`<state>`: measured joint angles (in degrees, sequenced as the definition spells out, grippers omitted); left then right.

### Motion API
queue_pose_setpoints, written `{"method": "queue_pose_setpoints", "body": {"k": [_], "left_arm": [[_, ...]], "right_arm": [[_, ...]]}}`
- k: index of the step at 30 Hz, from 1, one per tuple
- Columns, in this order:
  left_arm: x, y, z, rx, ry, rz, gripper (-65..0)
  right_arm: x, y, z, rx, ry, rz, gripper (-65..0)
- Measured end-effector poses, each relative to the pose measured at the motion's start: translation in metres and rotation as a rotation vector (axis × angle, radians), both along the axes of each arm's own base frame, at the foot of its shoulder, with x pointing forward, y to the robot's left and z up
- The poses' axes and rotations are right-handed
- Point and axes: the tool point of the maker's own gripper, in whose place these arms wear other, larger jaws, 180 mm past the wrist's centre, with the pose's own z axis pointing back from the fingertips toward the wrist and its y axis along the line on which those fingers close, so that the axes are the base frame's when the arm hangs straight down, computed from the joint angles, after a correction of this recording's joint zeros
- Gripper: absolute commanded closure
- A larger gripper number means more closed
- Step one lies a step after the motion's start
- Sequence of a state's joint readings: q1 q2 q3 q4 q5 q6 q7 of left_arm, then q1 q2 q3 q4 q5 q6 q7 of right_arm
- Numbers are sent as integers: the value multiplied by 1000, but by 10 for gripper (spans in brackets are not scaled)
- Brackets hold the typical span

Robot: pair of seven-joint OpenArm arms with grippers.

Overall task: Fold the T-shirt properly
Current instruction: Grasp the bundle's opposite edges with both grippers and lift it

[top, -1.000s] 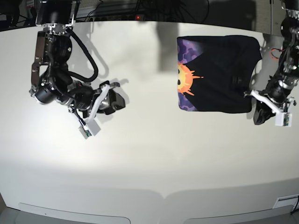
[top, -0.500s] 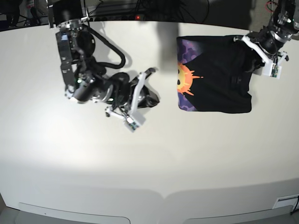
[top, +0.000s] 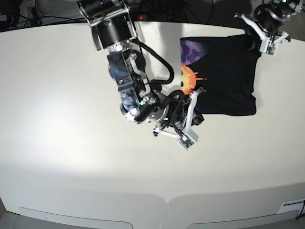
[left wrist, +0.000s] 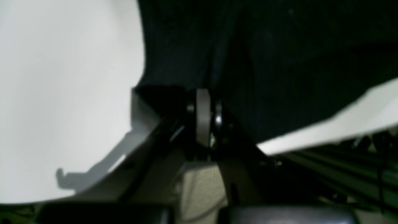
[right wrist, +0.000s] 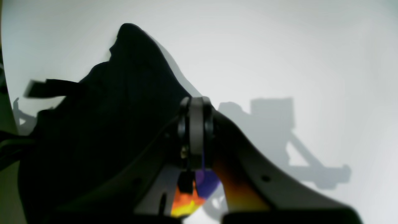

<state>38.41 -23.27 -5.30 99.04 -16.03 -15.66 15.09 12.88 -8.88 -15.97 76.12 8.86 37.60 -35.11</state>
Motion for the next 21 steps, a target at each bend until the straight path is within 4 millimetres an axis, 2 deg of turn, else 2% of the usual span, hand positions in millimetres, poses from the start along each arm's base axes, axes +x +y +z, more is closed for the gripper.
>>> {"method": "queue_pose_setpoints", "body": {"k": [5,8,13,16,21], "left_arm": [[20,5,-21,-35,-69,75,0],[49,15,-25,-39,-105,111,0],[80,28,-27,-25,-123,137,0],[102,31,-24,2,-138,131,0],[140,40,-19,11,-161,158,0]], "right_arm": [[2,-17,-39,-100,69,-28,0],[-6,-18,-48,-110,94,-27,0],[-22,-19,-62,-144,157,-11,0],[-36,-18,-63,-131,182,6,0],[-54,-20,-52,-121,175,14,0]]}}
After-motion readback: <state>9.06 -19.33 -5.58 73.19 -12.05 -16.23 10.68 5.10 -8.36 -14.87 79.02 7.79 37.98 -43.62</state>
